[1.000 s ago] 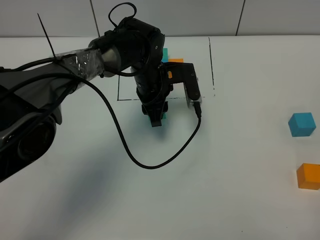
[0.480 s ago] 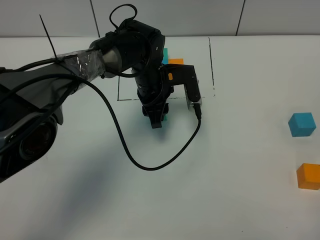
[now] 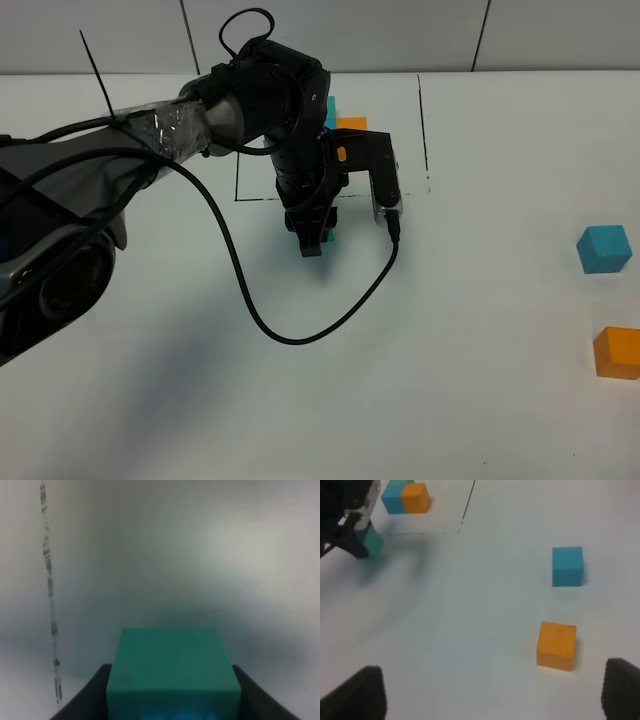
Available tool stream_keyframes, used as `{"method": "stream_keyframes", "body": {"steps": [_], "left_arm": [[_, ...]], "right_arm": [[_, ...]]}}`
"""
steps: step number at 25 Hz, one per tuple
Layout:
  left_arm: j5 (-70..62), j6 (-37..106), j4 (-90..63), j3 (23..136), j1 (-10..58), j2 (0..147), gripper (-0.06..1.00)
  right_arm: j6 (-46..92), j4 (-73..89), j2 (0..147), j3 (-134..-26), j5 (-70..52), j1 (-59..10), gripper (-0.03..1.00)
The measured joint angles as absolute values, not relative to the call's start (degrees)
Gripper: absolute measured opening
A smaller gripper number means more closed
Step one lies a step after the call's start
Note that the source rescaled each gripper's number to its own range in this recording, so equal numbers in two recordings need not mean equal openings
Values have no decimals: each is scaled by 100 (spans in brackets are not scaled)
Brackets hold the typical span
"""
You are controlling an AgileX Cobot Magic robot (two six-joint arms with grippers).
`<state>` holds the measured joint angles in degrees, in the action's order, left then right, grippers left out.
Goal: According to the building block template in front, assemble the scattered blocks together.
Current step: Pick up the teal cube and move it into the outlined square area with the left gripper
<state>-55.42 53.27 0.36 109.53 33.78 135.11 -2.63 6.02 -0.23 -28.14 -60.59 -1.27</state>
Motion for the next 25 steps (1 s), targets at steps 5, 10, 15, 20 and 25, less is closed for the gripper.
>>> {"method": "stream_keyframes", "body": {"steps": [5, 10, 15, 20, 25], "left_arm": [[-5514, 5338, 31, 10958, 3378, 13682, 0], [-5514, 5338, 0, 10970, 3378, 13692, 0], [-5442, 5344, 0, 10983, 3378, 13699, 0], [-5398, 5522, 0, 10997, 3378, 13706, 0], [-5308, 5640, -83, 10997, 3378, 13720, 11]], "right_arm": [[-263, 602, -23, -2814, -6059, -127, 74], [-263, 607, -23, -2814, -6059, -127, 74], [-263, 607, -23, -2814, -6059, -124, 74], [-263, 607, -23, -2814, -6059, -124, 74], [-263, 607, -23, -2814, -6059, -124, 74]]}}
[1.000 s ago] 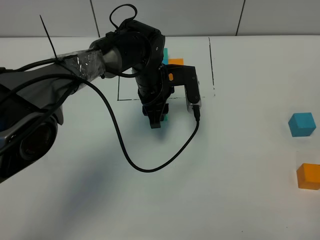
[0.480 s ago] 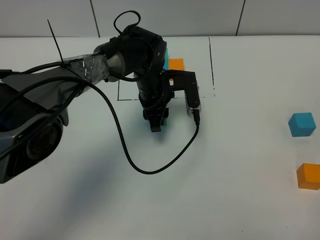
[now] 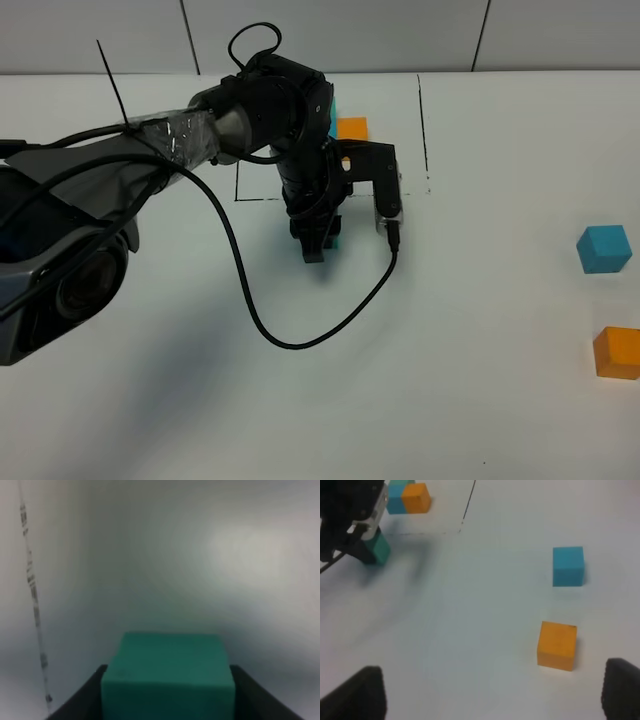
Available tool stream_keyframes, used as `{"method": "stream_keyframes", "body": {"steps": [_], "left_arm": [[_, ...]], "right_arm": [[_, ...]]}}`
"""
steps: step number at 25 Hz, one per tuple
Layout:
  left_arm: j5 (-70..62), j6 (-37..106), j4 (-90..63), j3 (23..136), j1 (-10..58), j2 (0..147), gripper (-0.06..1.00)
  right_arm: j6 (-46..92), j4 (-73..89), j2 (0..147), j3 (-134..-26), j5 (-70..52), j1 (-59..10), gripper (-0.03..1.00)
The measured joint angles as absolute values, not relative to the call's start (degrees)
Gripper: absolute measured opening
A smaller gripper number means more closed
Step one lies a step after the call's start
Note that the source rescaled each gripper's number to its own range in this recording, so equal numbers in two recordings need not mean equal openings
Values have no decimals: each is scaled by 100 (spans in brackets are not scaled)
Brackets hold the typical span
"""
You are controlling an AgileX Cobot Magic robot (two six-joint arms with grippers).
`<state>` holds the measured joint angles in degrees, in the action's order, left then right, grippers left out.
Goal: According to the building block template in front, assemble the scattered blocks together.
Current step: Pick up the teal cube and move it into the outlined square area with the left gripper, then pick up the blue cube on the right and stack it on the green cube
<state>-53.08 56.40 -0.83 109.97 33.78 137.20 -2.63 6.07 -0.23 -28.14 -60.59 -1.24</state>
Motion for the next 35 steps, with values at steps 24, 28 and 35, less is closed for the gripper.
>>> {"method": "stream_keyframes", "body": {"steps": [24, 28, 35], "left_arm": [[-5457, 3334, 46, 10915, 3014, 12731, 100], [-5419, 2703, 0, 10588, 2414, 12324, 100], [-5625, 1906, 0, 9607, 1210, 11567, 100]], "right_arm": [[-263, 607, -23, -2814, -6059, -124, 74], [-263, 612, -23, -2814, -6059, -124, 74], [-263, 612, -23, -2814, -6059, -124, 74]]}}
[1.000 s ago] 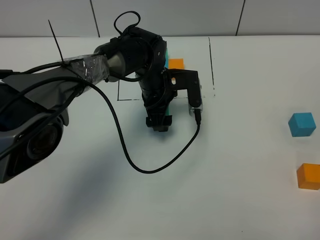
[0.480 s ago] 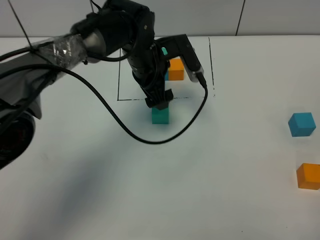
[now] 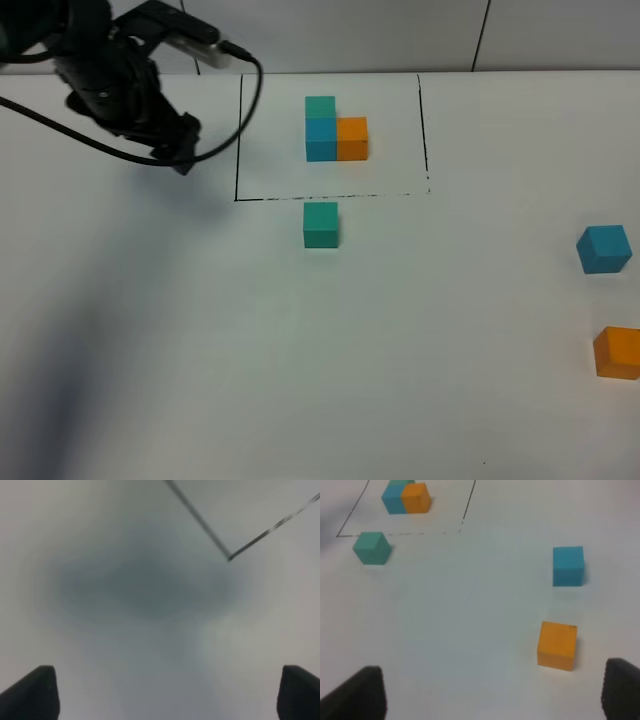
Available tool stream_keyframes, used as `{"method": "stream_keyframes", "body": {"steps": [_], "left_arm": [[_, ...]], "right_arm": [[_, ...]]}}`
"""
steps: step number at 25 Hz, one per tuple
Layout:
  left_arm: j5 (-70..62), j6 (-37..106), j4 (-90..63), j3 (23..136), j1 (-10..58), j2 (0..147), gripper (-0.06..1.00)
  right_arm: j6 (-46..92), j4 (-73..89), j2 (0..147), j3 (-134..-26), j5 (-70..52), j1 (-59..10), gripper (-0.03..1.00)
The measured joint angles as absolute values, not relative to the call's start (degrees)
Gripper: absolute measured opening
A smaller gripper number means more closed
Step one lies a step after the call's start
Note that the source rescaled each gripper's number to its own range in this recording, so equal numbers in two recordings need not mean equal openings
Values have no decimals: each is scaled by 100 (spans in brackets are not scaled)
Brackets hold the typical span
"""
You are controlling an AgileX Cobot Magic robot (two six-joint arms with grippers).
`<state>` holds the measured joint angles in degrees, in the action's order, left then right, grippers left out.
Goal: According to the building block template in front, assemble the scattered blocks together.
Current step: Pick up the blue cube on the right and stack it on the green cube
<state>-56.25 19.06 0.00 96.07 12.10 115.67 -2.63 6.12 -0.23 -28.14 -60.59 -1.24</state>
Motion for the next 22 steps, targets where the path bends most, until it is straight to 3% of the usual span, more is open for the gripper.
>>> {"method": "stream_keyframes", "body": {"steps": [9, 16, 22], "left_arm": [[-4976, 1378, 0, 7433, 73, 9780, 100], [-5015, 521, 120, 6098, -19, 7959, 99], [-5229, 155, 156, 5408, -19, 6373, 92]], "right_arm": [[-269, 612, -23, -2814, -6059, -124, 74], [-269, 612, -23, -2814, -6059, -124, 74], [-269, 612, -23, -2814, -6059, -124, 74]]}}
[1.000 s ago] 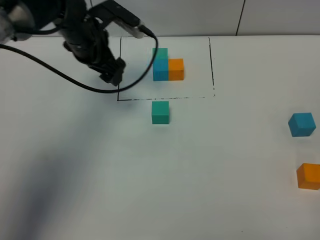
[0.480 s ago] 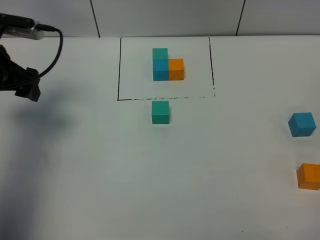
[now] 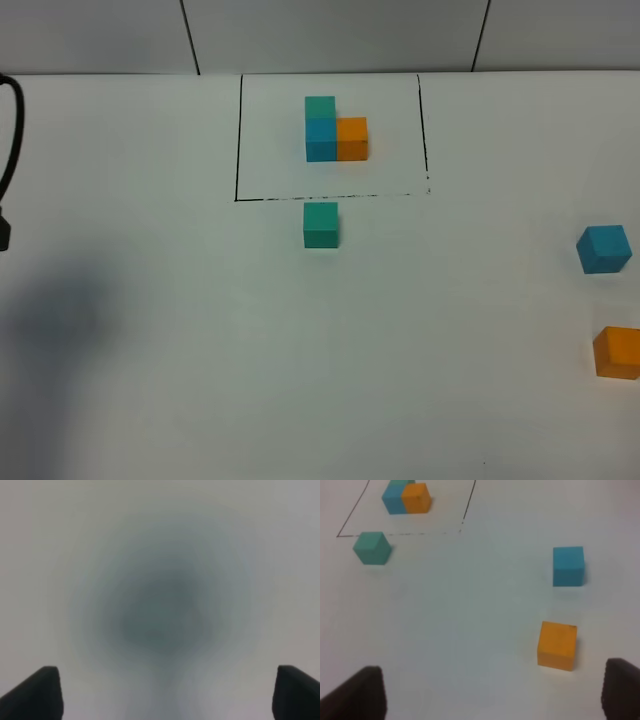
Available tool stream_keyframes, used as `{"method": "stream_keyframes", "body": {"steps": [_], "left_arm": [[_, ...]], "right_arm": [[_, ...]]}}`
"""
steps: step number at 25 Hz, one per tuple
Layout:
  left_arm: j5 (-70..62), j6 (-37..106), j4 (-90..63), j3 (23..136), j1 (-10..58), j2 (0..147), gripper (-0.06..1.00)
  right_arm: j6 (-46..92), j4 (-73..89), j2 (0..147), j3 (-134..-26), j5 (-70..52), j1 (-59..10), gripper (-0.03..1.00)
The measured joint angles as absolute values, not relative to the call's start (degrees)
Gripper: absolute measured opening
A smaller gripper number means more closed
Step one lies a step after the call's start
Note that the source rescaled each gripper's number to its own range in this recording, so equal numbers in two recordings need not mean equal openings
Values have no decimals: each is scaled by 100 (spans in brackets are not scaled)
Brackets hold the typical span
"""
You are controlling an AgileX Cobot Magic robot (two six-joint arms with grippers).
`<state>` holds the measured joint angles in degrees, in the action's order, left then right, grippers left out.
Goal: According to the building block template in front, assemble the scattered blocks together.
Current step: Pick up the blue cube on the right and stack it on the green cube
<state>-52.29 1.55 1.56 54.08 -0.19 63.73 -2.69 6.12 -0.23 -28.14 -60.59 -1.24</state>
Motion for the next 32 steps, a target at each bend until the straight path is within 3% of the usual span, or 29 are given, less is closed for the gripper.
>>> {"method": "stream_keyframes", "body": {"steps": [6, 12, 32], "left_arm": [[-5499, -36, 172, 4788, 198, 5087, 84], [-5822, -43, 160, 4176, 509, 3862, 83], [-6096, 268, -520, 2903, 528, 6, 82]], "right_arm": [[-269, 612, -23, -2814, -6059, -124, 74], [-269, 612, -23, -2814, -6059, -124, 74], [-269, 612, -23, -2814, -6059, -124, 74]]}}
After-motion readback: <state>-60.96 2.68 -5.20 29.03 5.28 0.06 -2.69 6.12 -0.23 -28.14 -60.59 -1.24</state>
